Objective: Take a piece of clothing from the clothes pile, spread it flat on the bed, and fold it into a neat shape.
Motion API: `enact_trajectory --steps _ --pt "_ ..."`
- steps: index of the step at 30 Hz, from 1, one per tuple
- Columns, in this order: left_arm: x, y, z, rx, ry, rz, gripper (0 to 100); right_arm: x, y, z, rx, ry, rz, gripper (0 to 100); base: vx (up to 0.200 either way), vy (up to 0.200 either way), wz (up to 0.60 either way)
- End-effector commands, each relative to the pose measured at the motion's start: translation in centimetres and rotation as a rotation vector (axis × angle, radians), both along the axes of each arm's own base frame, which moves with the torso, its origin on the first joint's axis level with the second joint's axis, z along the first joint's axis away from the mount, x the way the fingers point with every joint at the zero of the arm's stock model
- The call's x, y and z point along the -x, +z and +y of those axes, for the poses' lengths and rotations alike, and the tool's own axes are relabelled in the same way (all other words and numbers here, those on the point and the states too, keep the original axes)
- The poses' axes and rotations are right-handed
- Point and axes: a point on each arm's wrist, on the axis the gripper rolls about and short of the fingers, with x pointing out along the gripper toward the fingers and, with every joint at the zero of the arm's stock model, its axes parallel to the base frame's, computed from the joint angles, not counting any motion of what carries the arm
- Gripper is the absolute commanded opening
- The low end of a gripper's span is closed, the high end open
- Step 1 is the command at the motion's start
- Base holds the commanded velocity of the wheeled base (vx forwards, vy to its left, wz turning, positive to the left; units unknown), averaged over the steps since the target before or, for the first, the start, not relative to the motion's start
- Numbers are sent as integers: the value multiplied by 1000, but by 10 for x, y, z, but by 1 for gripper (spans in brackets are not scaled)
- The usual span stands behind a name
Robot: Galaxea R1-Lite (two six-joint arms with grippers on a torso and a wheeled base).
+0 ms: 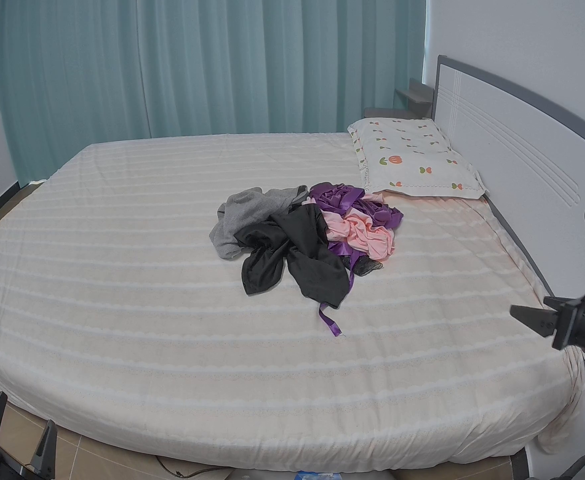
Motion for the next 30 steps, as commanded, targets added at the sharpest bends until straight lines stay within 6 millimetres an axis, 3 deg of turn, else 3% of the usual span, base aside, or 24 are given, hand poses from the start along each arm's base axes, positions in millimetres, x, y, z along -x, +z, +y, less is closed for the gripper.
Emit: enact_trajectory --steps 1,3,6,9,10,14,23,30 --pt "0 -5 0 0 0 0 100 -182 -113 67 -73 25 283 100 0 0 0" --pt "0 -5 0 0 0 0 100 -190 -118 71 -77 23 287 100 0 0 0" --pt "0 -5 0 0 0 0 100 -219 -132 94 -113 36 288 100 0 0 0" --pt "0 -5 0 0 0 0 100 -227 -137 105 -122 47 290 100 0 0 0" --pt "0 -5 0 0 0 0 100 -235 -142 120 -124 61 287 100 0 0 0" --pt "0 -5 0 0 0 0 100 -250 -152 146 -154 62 297 100 0 0 0" --pt "0 -5 0 0 0 0 100 -278 -170 178 -190 64 306 100 0 0 0" --pt "0 -5 0 0 0 0 100 -288 -177 189 -219 52 332 100 0 0 0"
